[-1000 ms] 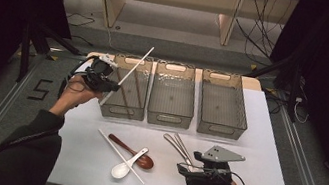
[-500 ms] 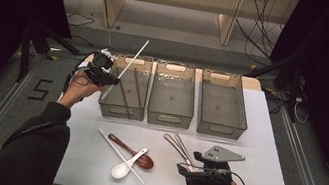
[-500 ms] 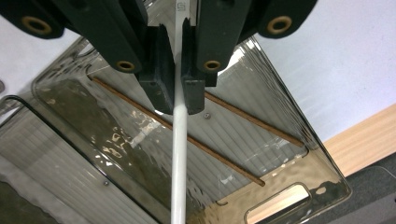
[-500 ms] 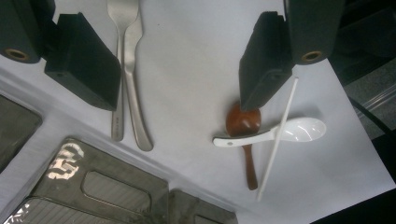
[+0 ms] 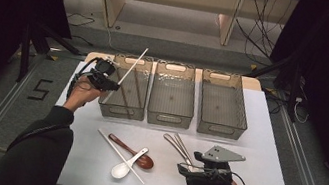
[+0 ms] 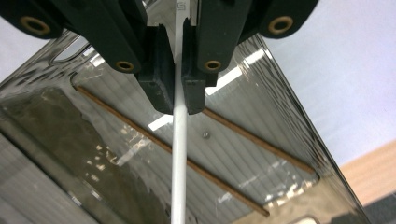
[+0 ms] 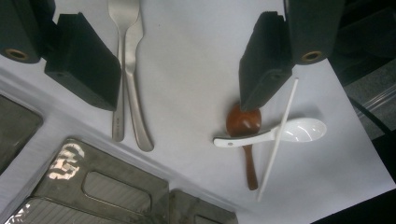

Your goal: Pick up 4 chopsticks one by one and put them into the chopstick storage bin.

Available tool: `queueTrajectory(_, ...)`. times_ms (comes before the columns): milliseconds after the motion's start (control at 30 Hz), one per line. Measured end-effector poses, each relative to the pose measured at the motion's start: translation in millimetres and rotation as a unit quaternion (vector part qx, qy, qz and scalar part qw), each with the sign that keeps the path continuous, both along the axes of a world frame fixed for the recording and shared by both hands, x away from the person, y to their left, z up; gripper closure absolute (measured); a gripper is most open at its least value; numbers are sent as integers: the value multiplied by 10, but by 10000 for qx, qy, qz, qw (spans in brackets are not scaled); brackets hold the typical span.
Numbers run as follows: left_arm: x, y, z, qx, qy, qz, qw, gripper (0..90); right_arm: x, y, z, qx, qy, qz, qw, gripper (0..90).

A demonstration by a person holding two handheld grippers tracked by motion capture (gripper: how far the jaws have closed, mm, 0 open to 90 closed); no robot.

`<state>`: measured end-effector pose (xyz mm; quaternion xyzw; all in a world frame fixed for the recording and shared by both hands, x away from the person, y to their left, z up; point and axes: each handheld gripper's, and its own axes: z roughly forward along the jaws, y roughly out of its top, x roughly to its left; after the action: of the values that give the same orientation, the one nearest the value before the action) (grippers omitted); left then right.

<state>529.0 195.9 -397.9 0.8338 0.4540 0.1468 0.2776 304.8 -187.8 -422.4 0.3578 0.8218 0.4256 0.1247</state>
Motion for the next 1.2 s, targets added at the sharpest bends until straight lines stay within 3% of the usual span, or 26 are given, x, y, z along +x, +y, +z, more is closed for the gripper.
queueTrajectory(500, -8, 19, -68, -38, 140, -10, 9999, 812, -2, 0, -1, -1, 14, -5, 10000, 307)
queueTrajectory(567, -18, 8, -59, 24, 148, -27, 9999, 727, -3, -4, 1, 4, 16, -9, 10000, 307)
queueTrajectory(667, -55, 4, -16, 15, 50, -65, 10000, 736, -3, -7, 5, 4, 3, -11, 10000, 307)
queueTrajectory(967, -286, -19, 203, -369, -126, -217, 9990, 499, -3, -9, 10, 4, -15, -15, 10000, 307)
queueTrajectory(1033, -355, -21, 243, -500, -174, -291, 9982, 482, -6, -7, 11, 0, -13, -16, 10000, 307)
queueTrajectory(1200, -530, -54, 289, -585, -332, -443, 9968, 422, -10, -10, 15, 10, -14, -21, 10000, 307)
